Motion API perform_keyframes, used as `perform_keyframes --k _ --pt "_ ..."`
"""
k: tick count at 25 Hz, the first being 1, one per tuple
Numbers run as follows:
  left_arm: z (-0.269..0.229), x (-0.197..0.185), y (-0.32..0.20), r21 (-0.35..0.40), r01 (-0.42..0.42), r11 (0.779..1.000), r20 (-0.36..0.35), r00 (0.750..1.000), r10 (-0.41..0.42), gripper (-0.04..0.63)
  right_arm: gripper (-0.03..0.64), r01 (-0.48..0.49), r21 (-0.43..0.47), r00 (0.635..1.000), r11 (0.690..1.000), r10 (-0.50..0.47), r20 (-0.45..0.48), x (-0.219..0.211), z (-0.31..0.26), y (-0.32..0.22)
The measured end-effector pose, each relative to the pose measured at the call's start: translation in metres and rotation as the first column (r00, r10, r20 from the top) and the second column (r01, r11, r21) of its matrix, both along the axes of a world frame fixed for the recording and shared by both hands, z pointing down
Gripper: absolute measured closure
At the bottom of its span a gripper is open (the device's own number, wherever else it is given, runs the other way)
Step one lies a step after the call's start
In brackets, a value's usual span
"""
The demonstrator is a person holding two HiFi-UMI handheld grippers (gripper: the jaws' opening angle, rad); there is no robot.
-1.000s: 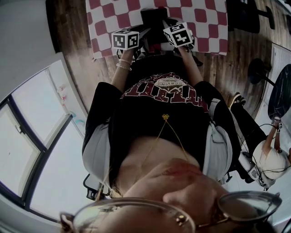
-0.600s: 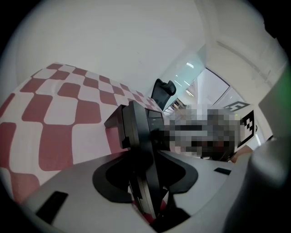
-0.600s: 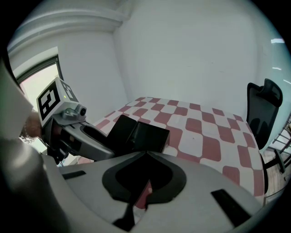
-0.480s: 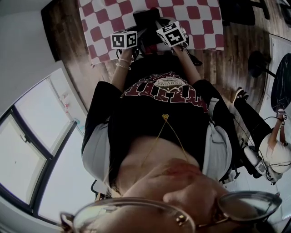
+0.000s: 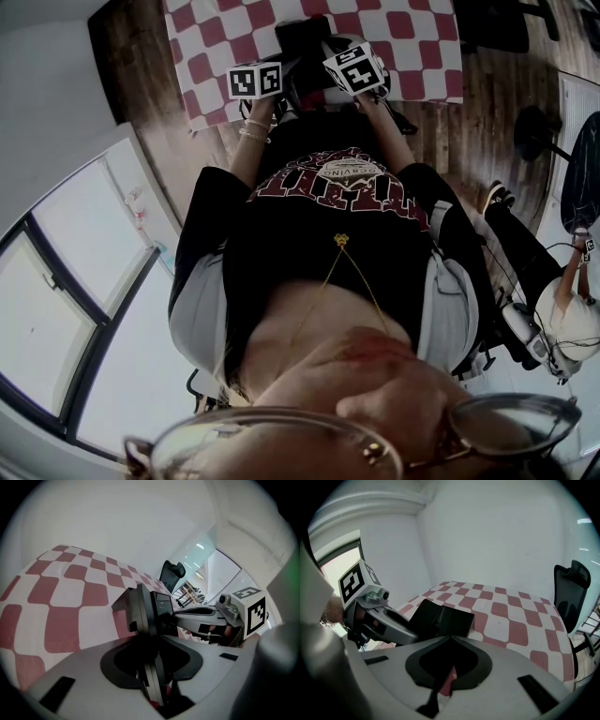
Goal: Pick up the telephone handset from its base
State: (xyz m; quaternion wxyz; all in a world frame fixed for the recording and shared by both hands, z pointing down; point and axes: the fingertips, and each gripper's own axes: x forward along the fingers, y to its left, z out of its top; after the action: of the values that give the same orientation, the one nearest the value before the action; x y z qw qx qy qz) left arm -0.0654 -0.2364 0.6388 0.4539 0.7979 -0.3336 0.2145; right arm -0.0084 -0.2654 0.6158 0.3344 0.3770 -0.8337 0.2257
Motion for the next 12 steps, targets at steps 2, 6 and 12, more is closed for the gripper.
perform_keyframes --k 2,6,12 --pt "-0.0015 -0.0009 -0.0003 -0.006 0.012 1.0 -0.012 1.0 -0.012 0.477 0.598 0.002 -0.008 1.0 1.0 -0.002 -0.003 0.0007 -0.0006 0.0002" --pt "-0.0067 0.0012 0.0004 -0.016 0.029 0.999 -0.059 0.998 -0.03 0.503 0.598 0.003 -0.006 1.0 1.0 -0.003 -0.003 0.0017 -0.001 -0.0005" --pt "-0.0101 0.0018 0.0018 -0.026 0.051 0.998 -0.104 0.993 -0.053 0.512 0.598 0.006 -0.006 1.0 1.0 -0.006 0.0 0.0025 -0.0005 -0.0014"
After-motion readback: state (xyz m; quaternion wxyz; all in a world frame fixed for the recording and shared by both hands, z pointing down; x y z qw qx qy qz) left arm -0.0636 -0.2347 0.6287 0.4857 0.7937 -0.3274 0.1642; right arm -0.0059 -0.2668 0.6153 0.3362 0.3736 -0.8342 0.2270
